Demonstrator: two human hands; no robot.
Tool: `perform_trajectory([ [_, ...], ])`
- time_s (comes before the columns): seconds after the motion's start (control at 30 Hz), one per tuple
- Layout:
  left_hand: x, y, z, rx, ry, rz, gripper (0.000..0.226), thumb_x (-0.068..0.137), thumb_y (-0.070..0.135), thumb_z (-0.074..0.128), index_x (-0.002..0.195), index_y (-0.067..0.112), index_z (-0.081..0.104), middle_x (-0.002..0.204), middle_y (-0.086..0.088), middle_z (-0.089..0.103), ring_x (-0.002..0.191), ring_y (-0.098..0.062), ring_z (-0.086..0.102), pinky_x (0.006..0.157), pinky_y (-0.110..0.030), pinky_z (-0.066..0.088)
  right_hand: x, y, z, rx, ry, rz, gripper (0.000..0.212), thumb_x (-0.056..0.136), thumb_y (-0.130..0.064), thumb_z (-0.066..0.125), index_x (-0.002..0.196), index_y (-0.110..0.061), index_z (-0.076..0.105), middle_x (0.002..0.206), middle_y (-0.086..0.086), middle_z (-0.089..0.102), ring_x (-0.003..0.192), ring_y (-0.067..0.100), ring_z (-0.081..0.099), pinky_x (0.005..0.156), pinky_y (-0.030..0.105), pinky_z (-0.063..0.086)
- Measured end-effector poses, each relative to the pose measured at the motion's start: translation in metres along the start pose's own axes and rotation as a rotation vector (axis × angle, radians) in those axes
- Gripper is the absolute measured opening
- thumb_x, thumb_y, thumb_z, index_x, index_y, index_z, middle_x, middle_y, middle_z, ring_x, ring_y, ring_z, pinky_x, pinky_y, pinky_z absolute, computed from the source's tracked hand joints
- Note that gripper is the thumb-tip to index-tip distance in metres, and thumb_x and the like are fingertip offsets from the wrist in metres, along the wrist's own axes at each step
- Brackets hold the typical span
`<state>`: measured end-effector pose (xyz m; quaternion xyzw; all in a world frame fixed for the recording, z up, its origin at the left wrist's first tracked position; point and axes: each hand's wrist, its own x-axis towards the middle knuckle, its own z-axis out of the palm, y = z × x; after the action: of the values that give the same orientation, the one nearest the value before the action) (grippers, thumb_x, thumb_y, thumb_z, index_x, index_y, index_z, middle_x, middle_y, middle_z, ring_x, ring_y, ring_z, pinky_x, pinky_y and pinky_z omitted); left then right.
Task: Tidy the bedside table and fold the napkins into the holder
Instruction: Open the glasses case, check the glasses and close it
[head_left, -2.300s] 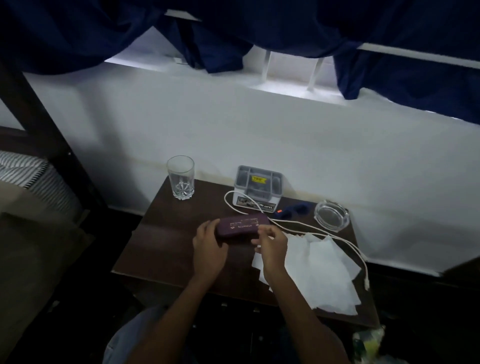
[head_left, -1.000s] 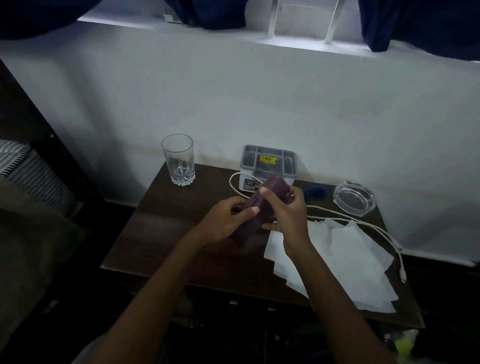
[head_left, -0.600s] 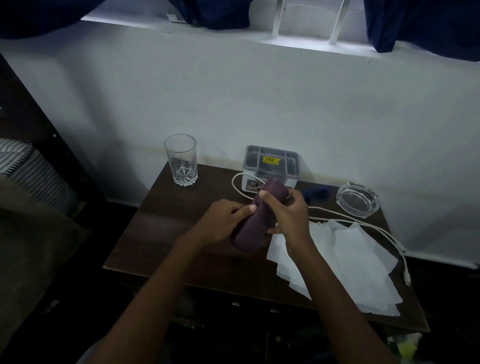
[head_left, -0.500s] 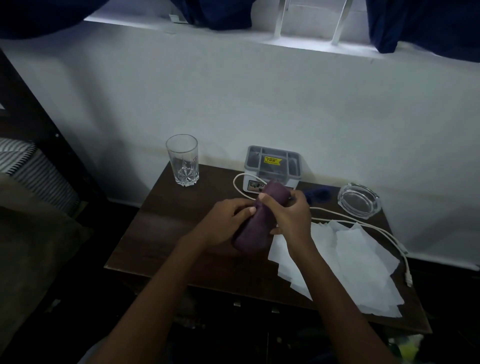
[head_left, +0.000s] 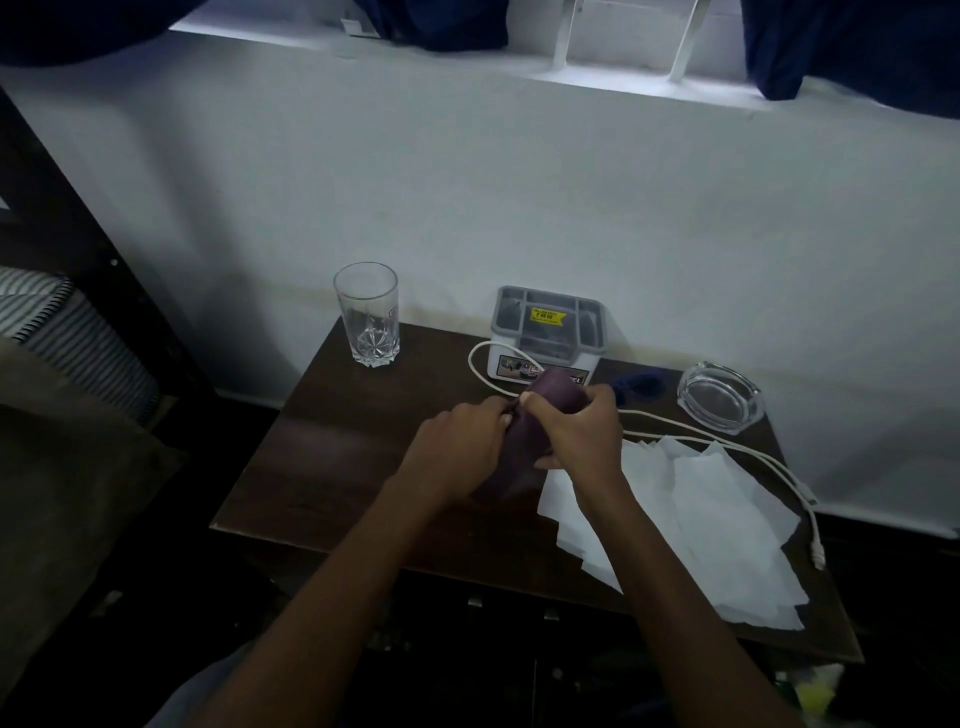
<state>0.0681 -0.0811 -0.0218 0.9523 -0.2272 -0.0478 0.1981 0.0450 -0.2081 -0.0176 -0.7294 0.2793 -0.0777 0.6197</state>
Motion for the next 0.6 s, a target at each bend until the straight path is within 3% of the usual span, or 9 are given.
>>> perform_trajectory([
  [0.07,0.0,0.001,0.0,0.03,-0.001,-0.002,0.031,0.1,0.03,0.029,0.121,0.017,0.048,0.116,-0.015,0.062,0.104,-0.037,0.059,0.08,-0.039,0.042,0.0,0.0,-0.001,0.026,-0.009,0.016,0.052,0.073,-0.021,0.075,0.111,-0.017,0.04,0.099,-0.001,0.048,0.089,0.023,0.058,0.048,0.027,0.051],
  [0.2,-0.002,0.0,-0.001,0.007,0.017,0.006,0.03,0.1,0.032,0.031,0.119,0.018,0.049,0.115,-0.012,0.063,0.104,-0.035,0.06,0.079,-0.038,0.042,-0.001,0.001,-0.001,0.065,-0.008,0.043,0.046,0.075,-0.016,0.071,0.108,-0.021,0.04,0.1,0.001,0.053,0.093,0.025,0.059,0.068,0.04,0.059],
  [0.23,-0.002,-0.003,-0.002,-0.06,0.013,0.008,0.03,0.099,0.035,0.033,0.118,0.02,0.05,0.115,-0.009,0.064,0.104,-0.032,0.06,0.082,-0.039,0.044,-0.002,0.001,-0.001,0.091,-0.018,0.054,0.045,0.076,-0.015,0.07,0.111,-0.021,0.041,0.105,0.003,0.053,0.094,0.025,0.06,0.067,0.038,0.059],
  [0.33,0.001,-0.016,-0.007,-0.345,-0.037,-0.015,0.034,0.091,0.048,0.039,0.112,0.027,0.057,0.111,0.001,0.067,0.101,-0.022,0.062,0.088,-0.041,0.049,-0.005,-0.003,-0.005,0.268,-0.123,0.111,0.044,0.082,-0.01,0.063,0.12,-0.017,0.042,0.108,0.008,0.056,0.091,0.023,0.063,0.056,0.029,0.059],
  [0.47,0.006,-0.036,-0.013,-0.442,-0.037,-0.058,0.028,0.096,0.037,0.044,0.108,0.021,0.063,0.104,-0.002,0.068,0.093,-0.017,0.062,0.081,-0.032,0.048,-0.006,-0.003,-0.005,0.394,-0.311,0.163,0.043,0.083,-0.005,0.059,0.121,-0.016,0.042,0.103,0.014,0.061,0.095,0.028,0.065,0.078,0.041,0.058],
  [0.6,0.007,-0.049,-0.015,-0.419,0.002,-0.095,0.027,0.097,0.033,0.044,0.105,0.017,0.064,0.101,-0.005,0.067,0.092,-0.02,0.061,0.079,-0.032,0.045,-0.006,-0.002,-0.003,0.392,-0.407,0.168,0.036,0.083,0.0,0.057,0.113,-0.016,0.046,0.104,0.013,0.061,0.094,0.028,0.065,0.082,0.043,0.057],
])
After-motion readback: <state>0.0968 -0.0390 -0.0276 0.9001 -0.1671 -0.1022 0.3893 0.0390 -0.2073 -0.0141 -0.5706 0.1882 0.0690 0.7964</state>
